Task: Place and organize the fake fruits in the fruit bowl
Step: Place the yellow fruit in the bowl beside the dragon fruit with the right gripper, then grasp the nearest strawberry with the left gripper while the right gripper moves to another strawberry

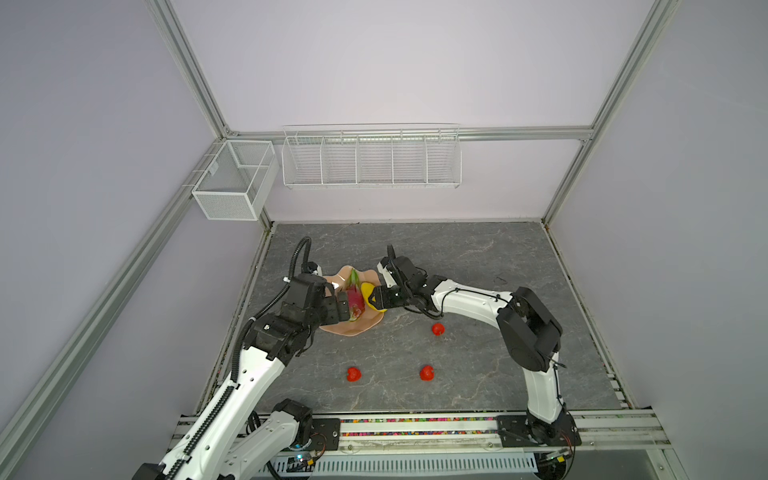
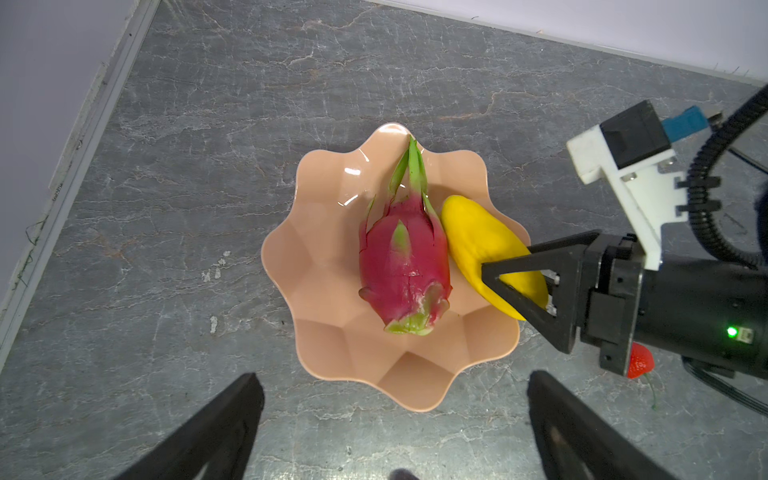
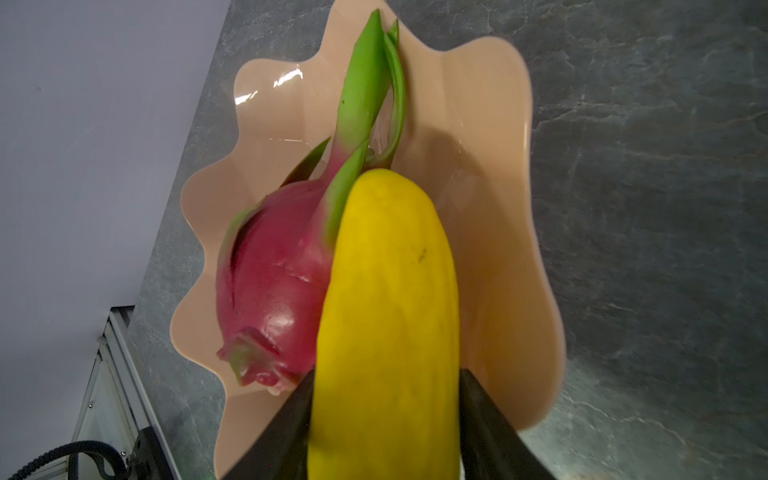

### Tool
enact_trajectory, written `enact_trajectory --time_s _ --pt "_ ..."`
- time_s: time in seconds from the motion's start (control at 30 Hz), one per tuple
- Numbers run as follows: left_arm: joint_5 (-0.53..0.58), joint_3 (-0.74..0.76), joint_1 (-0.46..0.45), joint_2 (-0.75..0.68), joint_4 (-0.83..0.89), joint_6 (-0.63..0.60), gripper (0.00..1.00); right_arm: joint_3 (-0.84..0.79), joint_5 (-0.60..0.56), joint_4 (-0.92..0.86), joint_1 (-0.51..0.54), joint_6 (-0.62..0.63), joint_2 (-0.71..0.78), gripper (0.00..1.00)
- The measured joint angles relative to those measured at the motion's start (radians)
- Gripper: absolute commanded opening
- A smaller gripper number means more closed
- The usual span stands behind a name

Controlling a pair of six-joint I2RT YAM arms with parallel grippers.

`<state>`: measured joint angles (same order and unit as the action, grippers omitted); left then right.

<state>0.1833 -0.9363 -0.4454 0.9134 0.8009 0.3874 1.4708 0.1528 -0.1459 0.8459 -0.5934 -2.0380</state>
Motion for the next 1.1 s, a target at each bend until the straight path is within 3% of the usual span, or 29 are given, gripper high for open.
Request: enact_trajectory --time_s 0.23,0.43,0.73,1.0,1.1 --pt "0.002 0.018 0.0 -0.005 -0.002 -0.003 0.99 0.041 -0.002 -0.006 0.0 -0.001 -0.035 0.57" --pt "0.003 0.019 0.0 -0.011 -0.002 -0.003 0.99 0.045 -0.003 -0.013 0.0 0.005 -0.039 0.69" --pt "-0.047 0.012 0.0 0.018 0.066 0.013 0.96 0.049 -0.05 -0.041 0.0 0.053 -0.004 0.71" --pt "-0.192 0.034 -0.026 0.053 0.185 0.138 0.89 -0.04 -0.1 -0.043 0.0 0.126 0.31 0.77" --pt "-0.203 0.092 -0.091 0.05 0.181 0.223 0.88 -0.137 -0.097 -0.014 0.003 0.138 0.452 0.8"
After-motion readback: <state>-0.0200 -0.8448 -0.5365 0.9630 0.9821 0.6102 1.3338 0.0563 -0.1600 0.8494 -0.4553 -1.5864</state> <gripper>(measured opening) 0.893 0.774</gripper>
